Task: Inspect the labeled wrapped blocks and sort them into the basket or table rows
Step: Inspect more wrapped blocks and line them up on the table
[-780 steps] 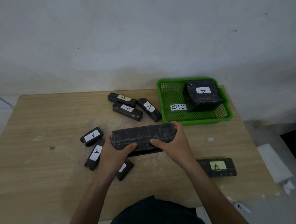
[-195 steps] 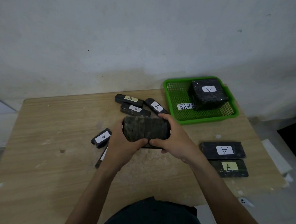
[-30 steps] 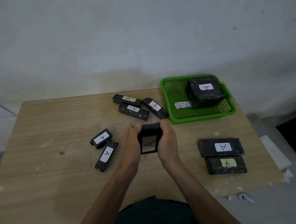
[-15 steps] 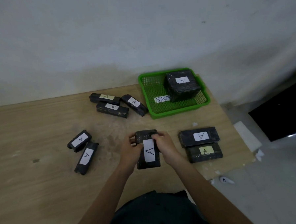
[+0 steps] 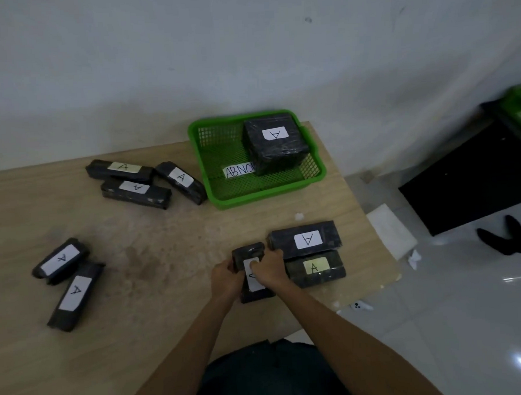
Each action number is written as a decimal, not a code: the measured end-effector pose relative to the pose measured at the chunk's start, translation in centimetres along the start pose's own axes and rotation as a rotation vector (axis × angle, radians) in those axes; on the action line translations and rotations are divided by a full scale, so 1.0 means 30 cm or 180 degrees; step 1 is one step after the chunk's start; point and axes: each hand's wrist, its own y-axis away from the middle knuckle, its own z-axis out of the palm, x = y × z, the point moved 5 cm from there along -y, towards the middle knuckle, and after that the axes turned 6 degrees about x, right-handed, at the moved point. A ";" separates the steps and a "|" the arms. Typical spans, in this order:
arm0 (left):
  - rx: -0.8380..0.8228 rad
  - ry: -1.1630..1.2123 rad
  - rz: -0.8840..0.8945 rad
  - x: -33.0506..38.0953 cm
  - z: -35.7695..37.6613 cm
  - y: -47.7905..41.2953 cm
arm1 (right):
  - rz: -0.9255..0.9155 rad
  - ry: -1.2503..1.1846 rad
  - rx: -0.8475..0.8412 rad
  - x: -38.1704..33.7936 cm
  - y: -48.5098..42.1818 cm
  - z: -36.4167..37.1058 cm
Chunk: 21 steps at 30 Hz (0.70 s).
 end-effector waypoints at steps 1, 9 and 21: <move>-0.0014 -0.0059 0.0082 -0.005 0.014 -0.003 | -0.0022 0.0047 -0.0047 0.003 -0.007 0.002; -0.0054 -0.0191 0.0305 0.019 0.001 0.027 | -0.0502 0.1007 -0.0068 -0.060 0.020 -0.005; 0.1393 -0.0084 0.0038 -0.111 -0.677 0.029 | -0.2038 0.1055 -0.1085 -0.545 0.131 0.220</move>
